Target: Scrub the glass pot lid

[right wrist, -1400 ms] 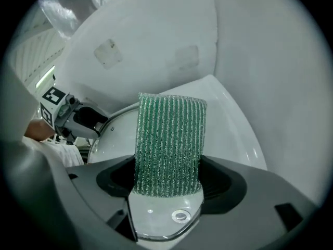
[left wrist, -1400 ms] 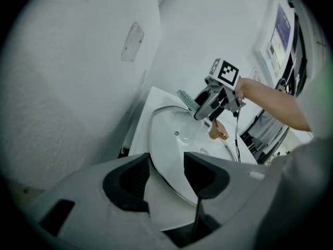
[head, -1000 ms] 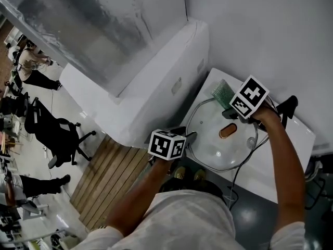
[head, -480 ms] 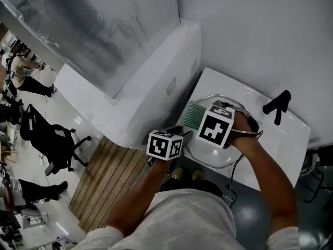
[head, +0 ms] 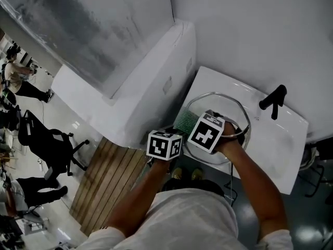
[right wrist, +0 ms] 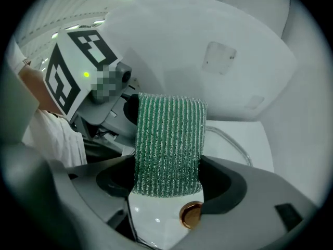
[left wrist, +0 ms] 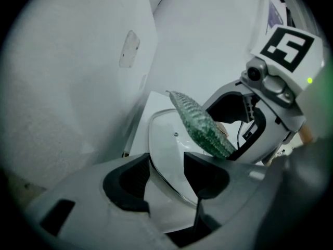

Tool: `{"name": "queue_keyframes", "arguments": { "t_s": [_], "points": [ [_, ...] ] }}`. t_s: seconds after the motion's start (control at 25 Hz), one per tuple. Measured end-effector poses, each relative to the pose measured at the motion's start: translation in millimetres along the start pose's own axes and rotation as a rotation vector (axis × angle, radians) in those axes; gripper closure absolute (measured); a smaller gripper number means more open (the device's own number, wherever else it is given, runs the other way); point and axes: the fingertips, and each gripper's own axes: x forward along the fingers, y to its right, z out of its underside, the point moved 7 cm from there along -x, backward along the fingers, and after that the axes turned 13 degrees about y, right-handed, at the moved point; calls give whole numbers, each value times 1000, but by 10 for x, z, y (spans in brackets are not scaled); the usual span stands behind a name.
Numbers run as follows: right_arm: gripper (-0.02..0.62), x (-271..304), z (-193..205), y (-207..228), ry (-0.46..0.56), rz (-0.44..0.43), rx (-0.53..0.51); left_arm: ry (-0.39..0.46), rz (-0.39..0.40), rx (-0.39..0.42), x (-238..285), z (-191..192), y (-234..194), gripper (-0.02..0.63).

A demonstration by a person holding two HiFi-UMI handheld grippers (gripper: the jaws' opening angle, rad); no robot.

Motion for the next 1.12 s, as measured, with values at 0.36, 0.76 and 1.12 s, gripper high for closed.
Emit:
{"name": "queue_keyframes", "arguments": {
  "t_s": [0.36,0.76,1.12],
  "points": [
    [247,-376,-76,90,89,54,55,7,-4,10,-13,-1,7,390],
    [247,-706,440,580,41,114,213,4,-5,9,-11,1,9,390],
    [247,-744,1172,831,131,82,545,2,-6,8,-6,1,10,390]
  ]
}}
